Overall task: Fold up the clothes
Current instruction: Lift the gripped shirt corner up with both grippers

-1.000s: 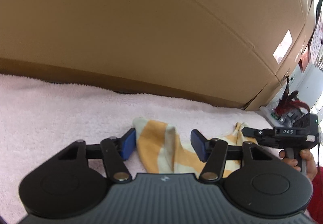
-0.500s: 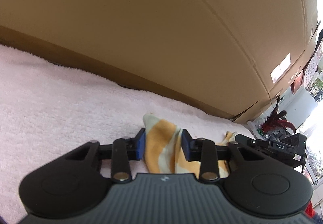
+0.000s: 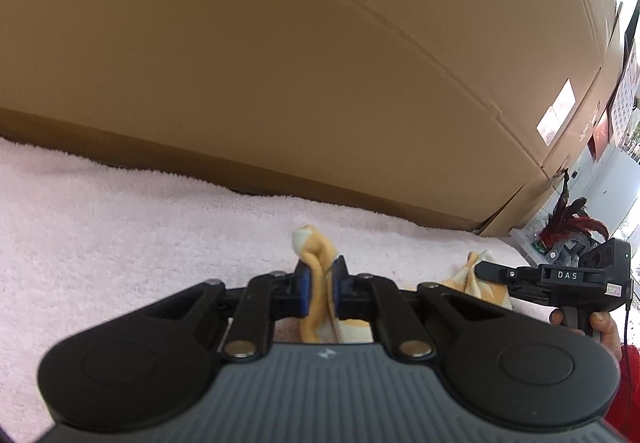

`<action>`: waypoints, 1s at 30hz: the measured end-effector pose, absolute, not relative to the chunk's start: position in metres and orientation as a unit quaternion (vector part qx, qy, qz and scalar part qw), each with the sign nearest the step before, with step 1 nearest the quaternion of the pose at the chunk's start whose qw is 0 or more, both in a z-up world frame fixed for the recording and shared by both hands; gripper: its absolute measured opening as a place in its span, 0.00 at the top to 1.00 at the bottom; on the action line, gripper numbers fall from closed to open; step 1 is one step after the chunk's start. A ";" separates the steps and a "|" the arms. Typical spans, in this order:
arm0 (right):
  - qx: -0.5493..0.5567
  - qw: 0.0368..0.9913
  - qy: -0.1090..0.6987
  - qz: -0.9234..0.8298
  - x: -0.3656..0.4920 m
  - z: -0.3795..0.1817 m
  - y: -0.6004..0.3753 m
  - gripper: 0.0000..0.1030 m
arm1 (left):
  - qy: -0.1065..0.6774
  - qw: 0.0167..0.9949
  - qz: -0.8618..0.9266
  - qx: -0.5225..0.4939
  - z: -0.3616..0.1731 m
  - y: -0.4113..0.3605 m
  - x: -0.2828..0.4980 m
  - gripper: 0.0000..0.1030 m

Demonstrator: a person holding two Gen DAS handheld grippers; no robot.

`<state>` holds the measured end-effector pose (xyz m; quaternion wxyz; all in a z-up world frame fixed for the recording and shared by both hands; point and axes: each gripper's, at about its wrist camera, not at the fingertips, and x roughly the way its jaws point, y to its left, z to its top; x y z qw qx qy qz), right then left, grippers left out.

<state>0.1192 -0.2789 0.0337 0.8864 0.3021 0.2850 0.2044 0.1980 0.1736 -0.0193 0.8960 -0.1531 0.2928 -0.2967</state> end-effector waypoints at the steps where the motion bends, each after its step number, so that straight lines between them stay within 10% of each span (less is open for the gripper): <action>1: 0.304 0.886 0.285 0.204 0.119 0.033 -0.280 0.92 | 0.293 0.897 -0.295 -0.152 -0.019 0.174 0.198 0.96; 30: 0.332 0.861 0.139 0.359 0.003 0.086 -0.302 0.92 | 0.130 0.898 -0.376 -0.189 0.044 0.219 0.057 0.96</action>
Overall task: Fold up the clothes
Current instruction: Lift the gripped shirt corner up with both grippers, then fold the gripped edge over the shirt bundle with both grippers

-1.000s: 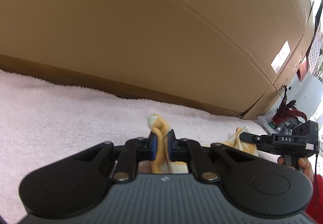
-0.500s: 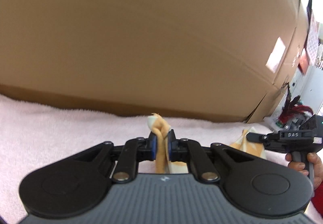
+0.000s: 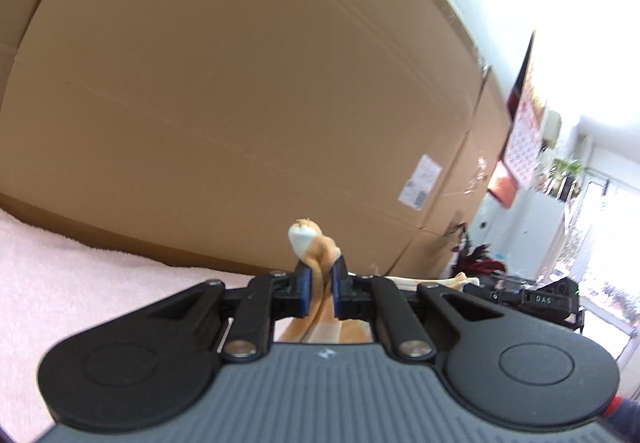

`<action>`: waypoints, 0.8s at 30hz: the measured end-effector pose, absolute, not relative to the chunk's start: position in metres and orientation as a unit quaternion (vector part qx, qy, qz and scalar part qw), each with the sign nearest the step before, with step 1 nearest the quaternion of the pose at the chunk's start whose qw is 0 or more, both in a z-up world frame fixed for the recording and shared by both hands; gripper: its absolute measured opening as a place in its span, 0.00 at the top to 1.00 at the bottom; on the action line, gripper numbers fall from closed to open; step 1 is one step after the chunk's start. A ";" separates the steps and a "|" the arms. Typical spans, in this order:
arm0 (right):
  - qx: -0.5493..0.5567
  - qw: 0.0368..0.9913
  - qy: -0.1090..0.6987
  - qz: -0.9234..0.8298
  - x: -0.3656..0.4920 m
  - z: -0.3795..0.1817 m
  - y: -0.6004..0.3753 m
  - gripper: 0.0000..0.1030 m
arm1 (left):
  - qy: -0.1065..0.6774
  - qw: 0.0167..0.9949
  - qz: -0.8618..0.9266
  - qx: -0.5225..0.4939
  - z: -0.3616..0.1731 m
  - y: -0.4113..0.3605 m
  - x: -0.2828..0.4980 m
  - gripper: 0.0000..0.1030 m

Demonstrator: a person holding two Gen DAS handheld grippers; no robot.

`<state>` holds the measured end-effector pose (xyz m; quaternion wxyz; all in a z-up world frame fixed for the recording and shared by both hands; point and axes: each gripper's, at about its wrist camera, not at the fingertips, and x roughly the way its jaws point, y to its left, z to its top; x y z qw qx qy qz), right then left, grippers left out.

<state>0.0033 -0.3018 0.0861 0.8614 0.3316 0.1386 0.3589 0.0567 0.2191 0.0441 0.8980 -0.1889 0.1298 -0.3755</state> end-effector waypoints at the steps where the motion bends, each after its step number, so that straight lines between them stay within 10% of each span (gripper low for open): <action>1: 0.329 0.859 0.135 0.368 -0.005 0.086 -0.303 0.92 | 0.126 0.894 -0.383 -0.195 0.044 0.224 0.048 0.96; 24: 0.023 0.900 0.223 0.374 -0.082 0.092 -0.248 0.92 | 0.184 0.898 -0.399 0.021 -0.002 0.203 -0.041 0.90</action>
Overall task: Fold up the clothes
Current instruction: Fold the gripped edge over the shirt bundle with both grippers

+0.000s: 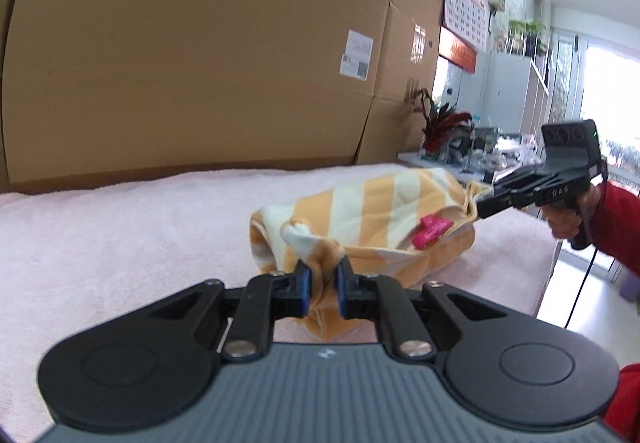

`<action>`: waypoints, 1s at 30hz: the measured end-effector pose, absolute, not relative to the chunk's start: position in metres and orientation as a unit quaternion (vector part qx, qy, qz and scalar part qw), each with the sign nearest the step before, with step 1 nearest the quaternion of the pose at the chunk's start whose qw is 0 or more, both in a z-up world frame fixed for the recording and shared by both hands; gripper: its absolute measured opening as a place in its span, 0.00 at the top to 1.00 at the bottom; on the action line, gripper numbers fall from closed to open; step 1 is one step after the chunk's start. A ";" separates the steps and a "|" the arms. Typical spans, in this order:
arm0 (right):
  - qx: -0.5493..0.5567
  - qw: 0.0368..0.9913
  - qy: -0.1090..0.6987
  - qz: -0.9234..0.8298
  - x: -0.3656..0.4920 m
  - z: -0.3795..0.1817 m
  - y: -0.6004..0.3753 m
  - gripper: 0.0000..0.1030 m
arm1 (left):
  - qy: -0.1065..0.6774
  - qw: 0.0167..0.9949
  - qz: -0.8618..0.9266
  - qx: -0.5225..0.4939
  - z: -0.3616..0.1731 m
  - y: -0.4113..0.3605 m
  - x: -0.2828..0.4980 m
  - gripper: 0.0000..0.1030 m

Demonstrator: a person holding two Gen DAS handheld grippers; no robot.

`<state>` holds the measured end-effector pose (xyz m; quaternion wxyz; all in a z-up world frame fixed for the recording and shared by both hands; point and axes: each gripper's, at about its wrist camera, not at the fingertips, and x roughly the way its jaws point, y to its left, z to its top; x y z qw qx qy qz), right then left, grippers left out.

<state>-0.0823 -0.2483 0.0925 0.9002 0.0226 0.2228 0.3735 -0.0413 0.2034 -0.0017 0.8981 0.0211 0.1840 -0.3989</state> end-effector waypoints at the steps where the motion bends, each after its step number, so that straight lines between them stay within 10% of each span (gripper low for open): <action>1: 0.005 0.902 0.226 0.367 -0.083 0.092 -0.244 0.91 | 0.185 0.899 -0.396 0.029 -0.003 0.201 -0.041 0.90; 13: -0.191 0.912 0.215 0.292 -0.101 0.088 -0.193 0.88 | 0.156 0.891 -0.423 0.041 0.024 0.227 -0.065 0.81; 20: -0.217 0.911 0.210 0.281 -0.103 0.084 -0.187 0.85 | 0.044 0.864 -0.498 -0.061 0.067 0.228 -0.076 0.41; 30: -0.234 0.914 0.204 0.260 -0.113 0.083 -0.176 0.83 | 0.231 0.878 -0.415 -0.061 -0.001 0.116 -0.009 0.70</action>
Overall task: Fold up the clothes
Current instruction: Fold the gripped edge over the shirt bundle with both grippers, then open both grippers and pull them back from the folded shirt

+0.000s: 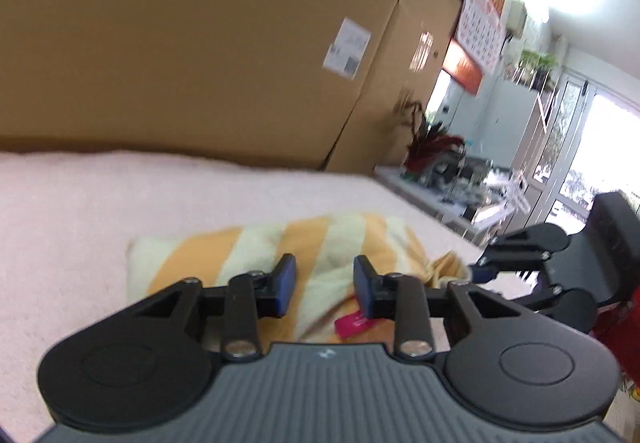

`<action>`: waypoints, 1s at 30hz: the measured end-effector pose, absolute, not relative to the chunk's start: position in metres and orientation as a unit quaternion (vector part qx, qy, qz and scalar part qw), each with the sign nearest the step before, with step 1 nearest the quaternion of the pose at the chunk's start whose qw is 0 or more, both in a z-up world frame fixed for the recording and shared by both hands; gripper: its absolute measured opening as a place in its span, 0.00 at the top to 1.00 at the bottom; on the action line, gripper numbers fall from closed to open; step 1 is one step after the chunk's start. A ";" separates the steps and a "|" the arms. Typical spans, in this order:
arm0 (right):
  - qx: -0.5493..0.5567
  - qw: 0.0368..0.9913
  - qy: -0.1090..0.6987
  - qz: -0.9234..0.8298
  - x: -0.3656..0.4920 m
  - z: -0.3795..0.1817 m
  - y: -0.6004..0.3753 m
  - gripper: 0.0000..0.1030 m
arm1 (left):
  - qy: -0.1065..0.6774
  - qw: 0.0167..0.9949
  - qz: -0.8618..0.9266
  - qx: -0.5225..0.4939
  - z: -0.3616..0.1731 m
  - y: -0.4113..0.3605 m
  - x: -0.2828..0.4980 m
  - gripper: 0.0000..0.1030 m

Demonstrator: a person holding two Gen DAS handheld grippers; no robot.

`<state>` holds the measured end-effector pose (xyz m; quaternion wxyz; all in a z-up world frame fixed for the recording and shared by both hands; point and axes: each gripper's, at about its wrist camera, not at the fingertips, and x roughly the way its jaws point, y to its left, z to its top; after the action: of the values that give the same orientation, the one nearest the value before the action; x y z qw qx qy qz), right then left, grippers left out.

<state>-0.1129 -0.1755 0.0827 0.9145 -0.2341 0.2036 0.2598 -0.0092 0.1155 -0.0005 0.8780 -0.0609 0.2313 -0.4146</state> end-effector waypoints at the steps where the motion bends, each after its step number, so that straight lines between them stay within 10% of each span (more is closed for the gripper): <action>1: -0.233 0.913 0.208 0.263 -0.116 0.084 -0.177 0.77 | 0.234 0.879 -0.412 -0.051 -0.006 0.112 -0.009 0.70; 13: 0.023 0.973 0.075 0.218 -0.105 0.133 -0.172 0.68 | 0.222 0.871 -0.438 -0.020 -0.012 0.112 -0.015 0.58; 30: -0.011 0.970 0.214 0.112 -0.067 0.071 -0.166 0.67 | 0.224 0.830 -0.511 0.005 -0.013 0.128 -0.016 0.37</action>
<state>-0.0668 -0.1659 0.0706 0.9704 -0.0109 0.2139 0.1116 -0.0157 0.1282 -0.0127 0.8301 0.0055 0.2243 -0.5105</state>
